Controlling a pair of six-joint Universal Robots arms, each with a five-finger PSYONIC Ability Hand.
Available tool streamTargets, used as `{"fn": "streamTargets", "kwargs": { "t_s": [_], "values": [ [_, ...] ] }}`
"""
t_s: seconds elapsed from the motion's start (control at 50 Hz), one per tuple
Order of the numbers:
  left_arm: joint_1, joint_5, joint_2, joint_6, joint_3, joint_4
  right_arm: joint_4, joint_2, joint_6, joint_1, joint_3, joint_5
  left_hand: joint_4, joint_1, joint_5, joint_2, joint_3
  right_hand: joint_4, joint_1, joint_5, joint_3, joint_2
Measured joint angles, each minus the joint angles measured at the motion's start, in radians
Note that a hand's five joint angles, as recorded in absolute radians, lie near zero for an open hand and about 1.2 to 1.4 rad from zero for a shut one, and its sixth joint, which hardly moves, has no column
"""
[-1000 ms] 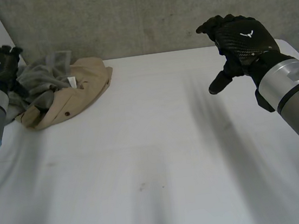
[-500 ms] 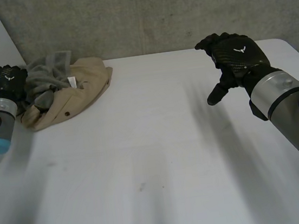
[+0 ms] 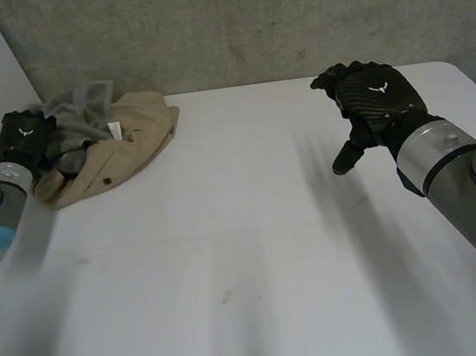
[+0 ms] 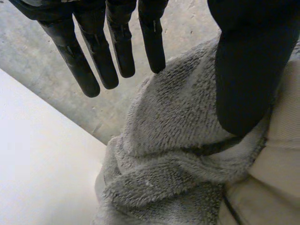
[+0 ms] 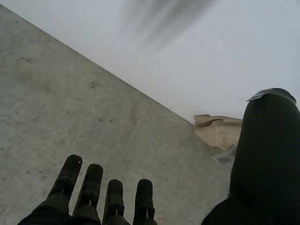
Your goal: Fold the laundry.
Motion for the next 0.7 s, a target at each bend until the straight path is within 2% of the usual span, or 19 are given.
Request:
{"fn": "streamTargets", "kwargs": {
  "t_s": [0.2, 0.32, 0.36, 0.38, 0.42, 0.44, 0.46, 0.48, 0.6, 0.7],
  "values": [
    [-0.001, 0.076, -0.013, -0.001, 0.009, -0.046, 0.000, 0.023, 0.000, 0.003, -0.003, 0.000, 0.000, 0.000, 0.000, 0.000, 0.000, 0.000, 0.000, 0.000, 0.000, 0.000],
    [-0.001, 0.086, -0.049, -0.002, 0.061, -0.056, 0.000, 0.034, -0.001, 0.004, -0.007, 0.000, 0.025, 0.012, 0.036, 0.015, 0.007, 0.000, 0.000, 0.000, 0.000, 0.000],
    [-0.001, 0.085, -0.065, -0.002, 0.085, -0.058, 0.000, 0.038, -0.001, 0.003, -0.007, 0.000, 0.123, 0.127, 0.130, 0.113, 0.103, 0.000, 0.000, 0.000, 0.000, 0.000],
    [-0.001, 0.082, -0.078, -0.002, 0.105, -0.059, 0.000, 0.039, -0.001, 0.003, -0.007, 0.000, 0.251, 0.277, 0.253, 0.262, 0.251, 0.000, 0.000, 0.000, 0.000, 0.000],
    [-0.001, 0.081, -0.083, -0.003, 0.113, -0.059, 0.000, 0.040, -0.001, 0.003, -0.008, 0.000, 0.251, 0.277, 0.253, 0.262, 0.251, 0.000, 0.000, 0.000, 0.000, 0.000],
    [-0.001, 0.079, -0.089, -0.003, 0.122, -0.059, 0.000, 0.041, -0.001, 0.003, -0.008, 0.000, 0.375, 0.406, 0.374, 0.385, 0.357, 0.000, 0.000, 0.000, 0.000, 0.000],
    [-0.001, 0.067, -0.108, -0.003, 0.155, -0.059, 0.000, 0.044, -0.001, 0.003, -0.008, 0.000, 0.375, 0.406, 0.374, 0.385, 0.357, 0.000, 0.000, 0.000, 0.000, 0.000],
    [-0.002, 0.053, -0.117, -0.002, 0.171, -0.058, 0.000, 0.045, -0.001, 0.003, -0.009, 0.000, 0.674, 0.585, 0.626, 0.657, 0.651, 0.000, 0.000, 0.000, 0.000, 0.000],
    [-0.008, -0.073, -0.087, 0.000, 0.211, -0.020, 0.000, 0.045, -0.002, 0.003, -0.009, 0.000, 0.688, 0.585, 0.626, 0.670, 0.661, 0.000, 0.000, 0.000, 0.000, 0.000],
    [-0.028, -0.163, 0.054, -0.035, 0.178, 0.036, 0.000, 0.042, -0.001, 0.005, -0.011, 0.000, 0.688, 0.585, 0.626, 0.675, 0.663, 0.000, 0.000, 0.000, 0.000, 0.000]
  ]
}}
